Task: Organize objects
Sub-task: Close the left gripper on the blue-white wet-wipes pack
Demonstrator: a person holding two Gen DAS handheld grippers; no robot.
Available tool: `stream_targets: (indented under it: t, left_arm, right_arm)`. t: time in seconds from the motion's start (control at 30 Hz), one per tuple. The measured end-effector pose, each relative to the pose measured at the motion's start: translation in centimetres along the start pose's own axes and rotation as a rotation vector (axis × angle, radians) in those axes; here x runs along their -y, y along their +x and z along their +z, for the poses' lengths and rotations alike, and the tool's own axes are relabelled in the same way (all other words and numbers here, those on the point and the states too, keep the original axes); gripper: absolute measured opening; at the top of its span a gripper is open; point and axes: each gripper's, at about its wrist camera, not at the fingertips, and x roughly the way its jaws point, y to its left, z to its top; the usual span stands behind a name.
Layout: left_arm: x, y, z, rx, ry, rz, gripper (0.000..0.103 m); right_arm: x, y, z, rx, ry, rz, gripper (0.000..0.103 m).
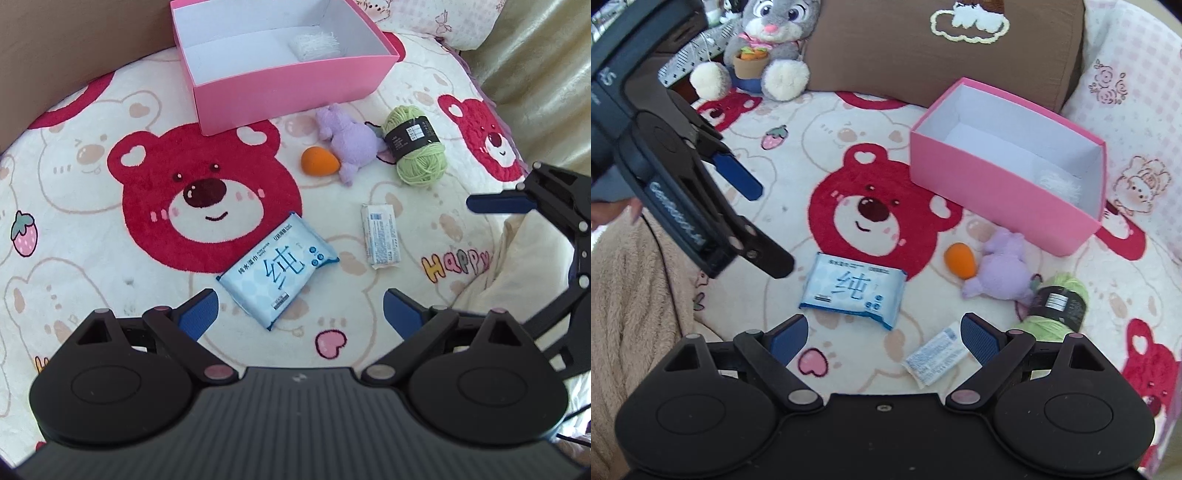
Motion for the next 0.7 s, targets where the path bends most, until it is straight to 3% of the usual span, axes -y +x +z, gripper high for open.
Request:
stream_targets:
  t: [0.3,0.43,0.7]
  left_arm:
    - [-2.3,4.8,-0.1,0.043,-0.138,0.007,0.097]
    - [-3.6,6.7,-0.4,0.019,-0.21,-0.004,0.096]
    - [-5.1,9.6,-0.9,-0.021,-0.293,0.046,0.095]
  right_arm:
    - [0.1,4.6,-0.9,0.093,-0.024,0.055,0.092]
    - [1.0,7.0,-0.2,0.025,0.02,0.095,0.092]
    - [1.9,11.2,0.4,-0.07,0.107,0.118,0.092]
